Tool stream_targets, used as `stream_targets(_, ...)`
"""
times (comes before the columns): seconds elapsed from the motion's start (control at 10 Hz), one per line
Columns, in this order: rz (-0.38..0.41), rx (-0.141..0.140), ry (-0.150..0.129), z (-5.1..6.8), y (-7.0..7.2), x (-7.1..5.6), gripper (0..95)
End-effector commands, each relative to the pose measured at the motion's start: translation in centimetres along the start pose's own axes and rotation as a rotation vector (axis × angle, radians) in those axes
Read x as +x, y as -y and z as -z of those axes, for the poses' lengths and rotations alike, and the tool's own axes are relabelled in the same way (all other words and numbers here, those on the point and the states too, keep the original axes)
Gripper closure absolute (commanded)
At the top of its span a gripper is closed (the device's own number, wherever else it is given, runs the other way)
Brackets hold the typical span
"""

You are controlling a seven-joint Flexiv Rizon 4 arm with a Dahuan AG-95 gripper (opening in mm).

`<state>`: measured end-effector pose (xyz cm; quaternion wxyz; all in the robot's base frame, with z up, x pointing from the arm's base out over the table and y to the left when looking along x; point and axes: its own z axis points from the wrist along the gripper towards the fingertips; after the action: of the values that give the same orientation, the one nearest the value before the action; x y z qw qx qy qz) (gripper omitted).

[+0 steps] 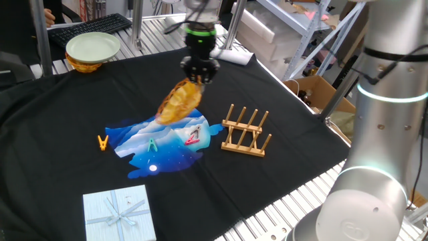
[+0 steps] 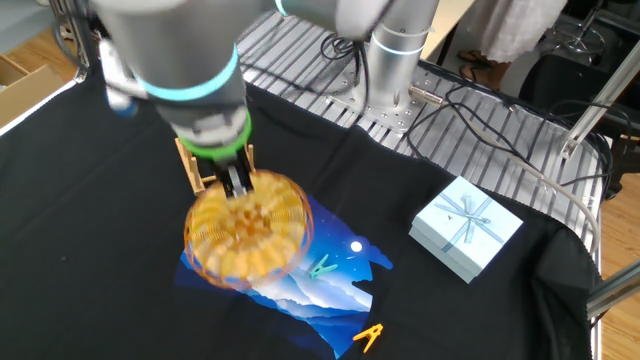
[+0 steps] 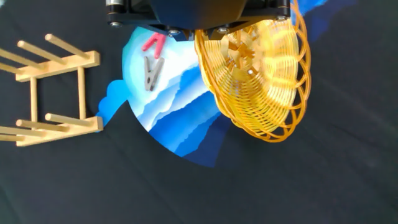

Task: Put the dish on the dish rack

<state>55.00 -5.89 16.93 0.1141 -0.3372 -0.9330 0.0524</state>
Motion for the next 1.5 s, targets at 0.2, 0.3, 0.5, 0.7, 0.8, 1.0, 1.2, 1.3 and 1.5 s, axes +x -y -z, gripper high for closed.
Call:
stream_targets(0.2,0.017,0.001,0.011,0.5,3.4,0.8,95.0)
stream_targets(0.3,0.031,-0.005,0.016,0.6,5.1,1.0,95.0)
stream_targets(0.5,0.043,-0.011,0.021,0.6,6.8,1.4,95.0)
stream_targets(0.7,0.049,-0.019,0.033,0.5,8.2,1.6,95.0)
stream_targets(0.8,0.056,-0.028,0.049,0.6,8.8,1.7,95.0)
stream_targets(1.0,0.013,-0.016,0.077,0.9,9.2,1.8,95.0)
stream_targets(1.2,-0.022,0.005,0.1,0.9,9.2,1.7,95.0)
stream_targets(1.3,-0.024,0.006,0.105,0.9,9.2,1.7,95.0)
stream_targets(1.5,-0.022,-0.002,0.1,0.9,9.2,1.7,95.0)
